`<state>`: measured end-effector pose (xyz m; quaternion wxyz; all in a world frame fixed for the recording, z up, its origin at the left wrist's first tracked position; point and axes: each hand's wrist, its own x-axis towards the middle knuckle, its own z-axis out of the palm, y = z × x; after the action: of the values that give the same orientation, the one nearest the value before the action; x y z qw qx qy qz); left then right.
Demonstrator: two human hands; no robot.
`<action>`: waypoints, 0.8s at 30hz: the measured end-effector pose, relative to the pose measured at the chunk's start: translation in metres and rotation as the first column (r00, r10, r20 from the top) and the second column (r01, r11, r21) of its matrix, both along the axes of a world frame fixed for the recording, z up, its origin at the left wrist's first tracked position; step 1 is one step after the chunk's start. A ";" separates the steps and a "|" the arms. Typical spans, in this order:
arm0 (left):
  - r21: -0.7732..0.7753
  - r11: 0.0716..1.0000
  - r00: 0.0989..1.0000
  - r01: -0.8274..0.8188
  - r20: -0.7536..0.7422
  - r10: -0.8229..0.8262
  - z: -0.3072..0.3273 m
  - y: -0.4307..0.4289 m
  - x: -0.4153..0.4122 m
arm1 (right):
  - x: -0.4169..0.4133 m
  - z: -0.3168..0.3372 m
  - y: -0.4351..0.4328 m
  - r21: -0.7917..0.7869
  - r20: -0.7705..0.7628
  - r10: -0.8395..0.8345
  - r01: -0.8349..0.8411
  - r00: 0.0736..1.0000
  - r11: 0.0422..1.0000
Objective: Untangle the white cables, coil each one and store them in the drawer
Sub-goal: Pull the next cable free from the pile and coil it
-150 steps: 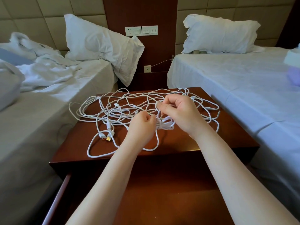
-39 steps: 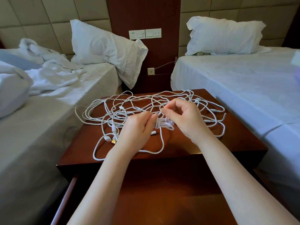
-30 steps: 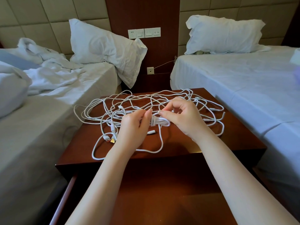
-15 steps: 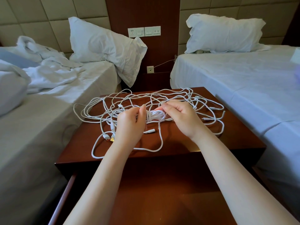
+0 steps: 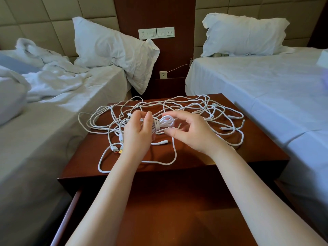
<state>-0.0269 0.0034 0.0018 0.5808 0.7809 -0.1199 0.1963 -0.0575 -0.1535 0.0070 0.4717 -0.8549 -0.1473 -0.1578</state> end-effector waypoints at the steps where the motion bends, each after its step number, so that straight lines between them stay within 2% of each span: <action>1: 0.002 1.000 1.000 -0.005 0.000 0.005 0.000 0.000 0.000 | 0.000 0.000 0.001 -0.012 0.024 -0.007 0.007 1.000 1.000; 4: 0.045 0.998 0.999 -0.040 0.022 0.039 0.001 0.000 0.000 | 0.000 0.000 0.003 -0.003 0.063 -0.074 0.075 0.995 0.997; 8: 0.067 0.996 0.997 -0.062 0.047 0.059 0.004 -0.001 -0.004 | 0.000 0.001 0.004 -0.047 -0.040 -0.190 0.188 0.981 0.981; 12: 0.041 0.996 0.996 -0.076 0.055 0.073 0.002 0.000 -0.001 | -0.001 0.002 0.002 -0.020 -0.116 -0.189 0.188 0.975 0.982; 24: 0.005 0.981 0.971 -0.195 0.142 0.193 0.002 0.009 0.007 | -0.004 0.006 0.007 -0.069 -0.002 -0.089 0.089 0.996 0.994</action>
<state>-0.0201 0.0120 0.0041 0.5417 0.7783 -0.0857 0.3057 -0.0612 -0.1469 0.0131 0.4350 -0.8767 -0.1132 -0.1715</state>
